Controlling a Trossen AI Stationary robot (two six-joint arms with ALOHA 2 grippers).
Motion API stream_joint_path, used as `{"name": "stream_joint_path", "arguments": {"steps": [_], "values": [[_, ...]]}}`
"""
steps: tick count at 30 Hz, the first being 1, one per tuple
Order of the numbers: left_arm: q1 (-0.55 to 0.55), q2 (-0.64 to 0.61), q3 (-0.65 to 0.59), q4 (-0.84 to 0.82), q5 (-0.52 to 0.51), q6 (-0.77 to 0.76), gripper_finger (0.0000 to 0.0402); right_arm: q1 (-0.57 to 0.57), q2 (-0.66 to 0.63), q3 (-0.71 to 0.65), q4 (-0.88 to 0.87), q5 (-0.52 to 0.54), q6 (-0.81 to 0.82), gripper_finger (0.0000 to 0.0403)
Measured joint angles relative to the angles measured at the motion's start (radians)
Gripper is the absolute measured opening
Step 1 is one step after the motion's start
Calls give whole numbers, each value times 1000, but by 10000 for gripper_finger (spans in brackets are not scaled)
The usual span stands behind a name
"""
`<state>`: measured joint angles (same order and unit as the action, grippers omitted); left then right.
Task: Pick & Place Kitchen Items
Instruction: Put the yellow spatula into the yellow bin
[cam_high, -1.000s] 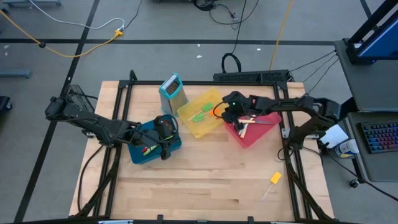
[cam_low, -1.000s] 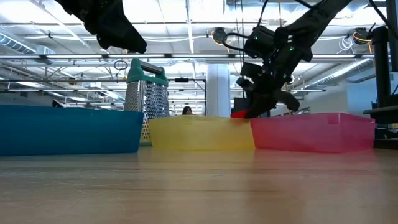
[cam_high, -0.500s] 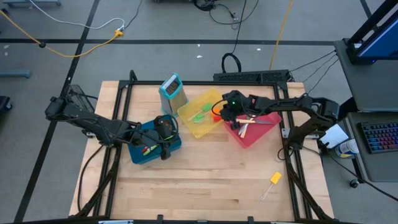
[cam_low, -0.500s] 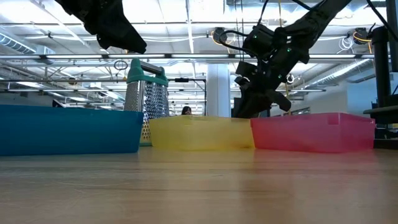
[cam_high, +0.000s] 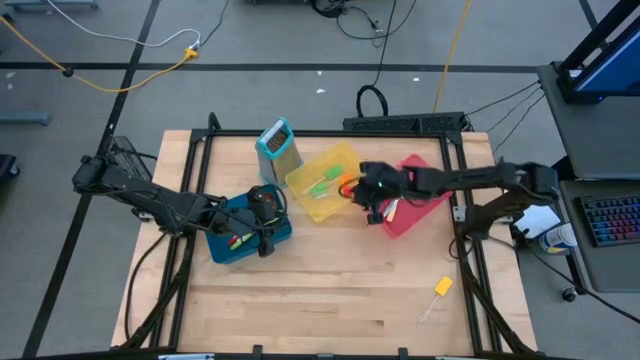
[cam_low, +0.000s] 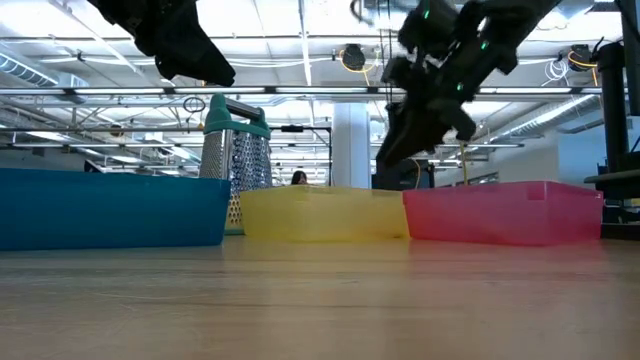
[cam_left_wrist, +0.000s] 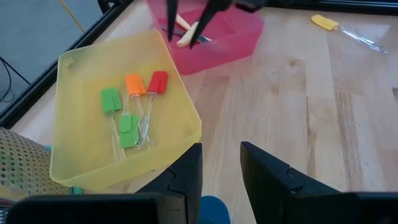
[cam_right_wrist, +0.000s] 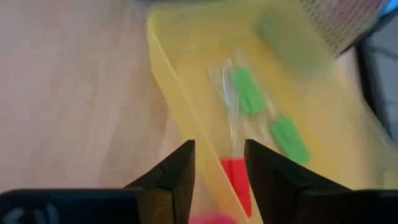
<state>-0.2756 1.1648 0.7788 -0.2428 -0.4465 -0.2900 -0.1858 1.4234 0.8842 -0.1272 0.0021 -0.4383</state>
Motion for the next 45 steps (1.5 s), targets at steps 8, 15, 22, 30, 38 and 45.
{"name": "stream_joint_path", "arguments": {"steps": [8,15,22,30,38,45], "values": [[0,0,0,9,0,25,113,242,-111,2,-188,180,428,160],[0,0,0,23,-1,56,113,468,-123,1,-361,175,902,171],[0,0,0,60,-2,135,113,668,-120,1,-522,68,1137,163],[11,0,0,170,-2,234,113,858,-120,1,-773,-112,1167,165],[55,0,0,243,-1,257,113,1033,-119,-102,-755,-245,1229,147],[84,0,0,248,0,211,113,1120,-120,-214,-727,-236,1123,144]]}}
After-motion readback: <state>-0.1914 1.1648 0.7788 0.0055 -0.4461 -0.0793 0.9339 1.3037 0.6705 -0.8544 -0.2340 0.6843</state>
